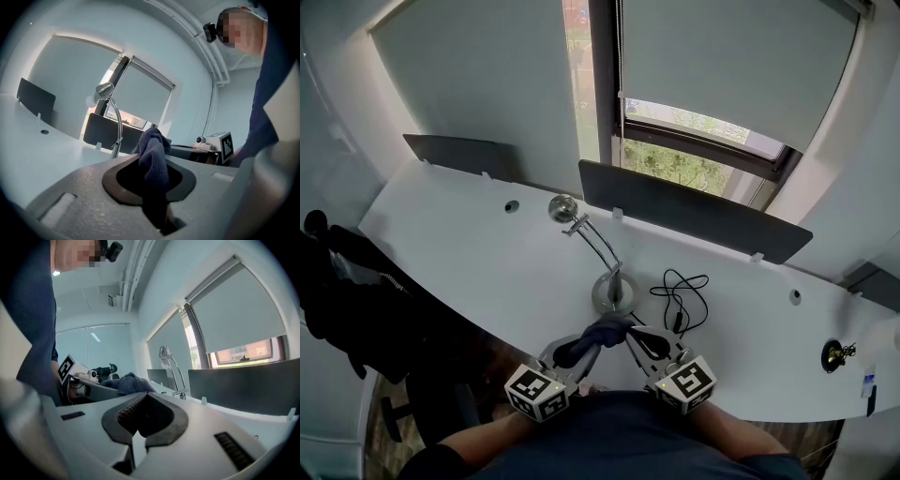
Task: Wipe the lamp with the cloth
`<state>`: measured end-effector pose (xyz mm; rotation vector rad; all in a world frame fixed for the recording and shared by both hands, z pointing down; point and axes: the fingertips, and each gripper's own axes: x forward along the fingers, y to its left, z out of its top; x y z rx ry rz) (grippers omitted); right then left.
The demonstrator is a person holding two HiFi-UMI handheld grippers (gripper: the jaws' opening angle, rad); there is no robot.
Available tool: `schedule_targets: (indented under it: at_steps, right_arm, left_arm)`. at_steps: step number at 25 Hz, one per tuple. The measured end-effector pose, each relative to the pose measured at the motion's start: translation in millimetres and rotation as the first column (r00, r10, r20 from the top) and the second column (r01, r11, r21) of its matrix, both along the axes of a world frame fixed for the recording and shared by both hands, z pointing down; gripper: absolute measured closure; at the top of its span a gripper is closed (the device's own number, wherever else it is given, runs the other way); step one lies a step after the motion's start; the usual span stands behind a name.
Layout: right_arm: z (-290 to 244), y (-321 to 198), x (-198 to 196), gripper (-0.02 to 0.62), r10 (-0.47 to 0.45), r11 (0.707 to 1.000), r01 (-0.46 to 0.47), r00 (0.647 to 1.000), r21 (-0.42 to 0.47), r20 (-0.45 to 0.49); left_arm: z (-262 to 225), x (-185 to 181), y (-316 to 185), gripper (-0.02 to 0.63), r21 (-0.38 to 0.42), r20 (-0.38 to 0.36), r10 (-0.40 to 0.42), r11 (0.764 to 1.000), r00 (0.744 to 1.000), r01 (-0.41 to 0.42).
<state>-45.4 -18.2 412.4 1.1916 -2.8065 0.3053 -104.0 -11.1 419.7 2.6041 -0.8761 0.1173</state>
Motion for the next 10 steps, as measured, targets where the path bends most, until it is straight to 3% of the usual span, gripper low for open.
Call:
schedule_targets:
  at_steps: [10]
  right_arm:
    - [-4.2, 2.2, -6.3, 0.586, -0.007, 1.0, 0.007, 1.0, -0.002, 0.0]
  left_arm:
    - [0.0, -5.0, 2.5, 0.548, 0.009, -0.008, -0.002, 1.0, 1.0, 0.003]
